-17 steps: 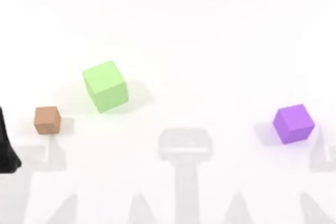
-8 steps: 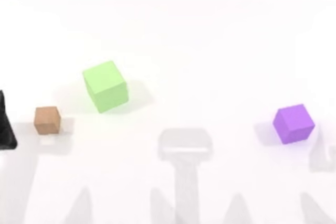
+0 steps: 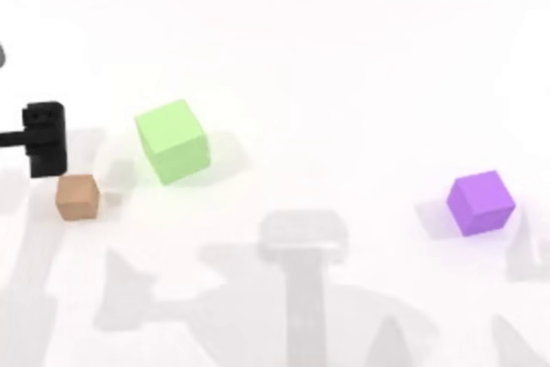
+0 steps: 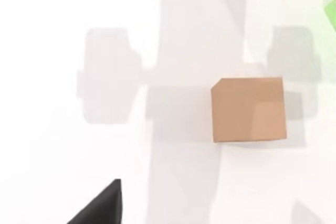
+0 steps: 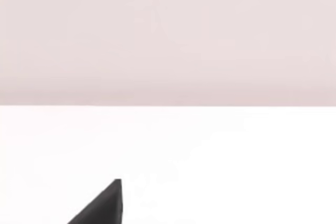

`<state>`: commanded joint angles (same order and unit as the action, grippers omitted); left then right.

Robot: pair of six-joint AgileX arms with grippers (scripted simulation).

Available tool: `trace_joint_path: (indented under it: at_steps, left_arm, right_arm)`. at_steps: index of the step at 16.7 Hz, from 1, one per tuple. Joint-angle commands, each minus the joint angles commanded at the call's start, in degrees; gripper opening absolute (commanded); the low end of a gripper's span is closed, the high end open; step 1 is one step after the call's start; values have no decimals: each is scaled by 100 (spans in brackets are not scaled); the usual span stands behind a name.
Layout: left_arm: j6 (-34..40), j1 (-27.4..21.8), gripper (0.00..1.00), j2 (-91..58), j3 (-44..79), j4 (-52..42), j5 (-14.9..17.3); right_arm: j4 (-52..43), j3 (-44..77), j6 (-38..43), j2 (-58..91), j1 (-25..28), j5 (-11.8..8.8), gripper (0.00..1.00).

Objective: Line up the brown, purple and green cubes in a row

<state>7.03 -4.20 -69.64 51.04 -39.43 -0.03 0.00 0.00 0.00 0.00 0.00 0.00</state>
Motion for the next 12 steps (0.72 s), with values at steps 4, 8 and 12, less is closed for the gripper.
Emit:
trace_joint_path:
  at_steps: [4,8,12]
  left_arm:
    - [201,-123,100,-2079,1453,-1143,-1]
    - [355,-212,100,-3431,2580,-1930,4]
    - [428,-249,100,-4056,3127,-2258,9]
  right_arm:
    - [0,0,0,0,0,0,100]
    - [0,0,0,0,0,0,100]
    - [0,0,0,0,0,0,100]
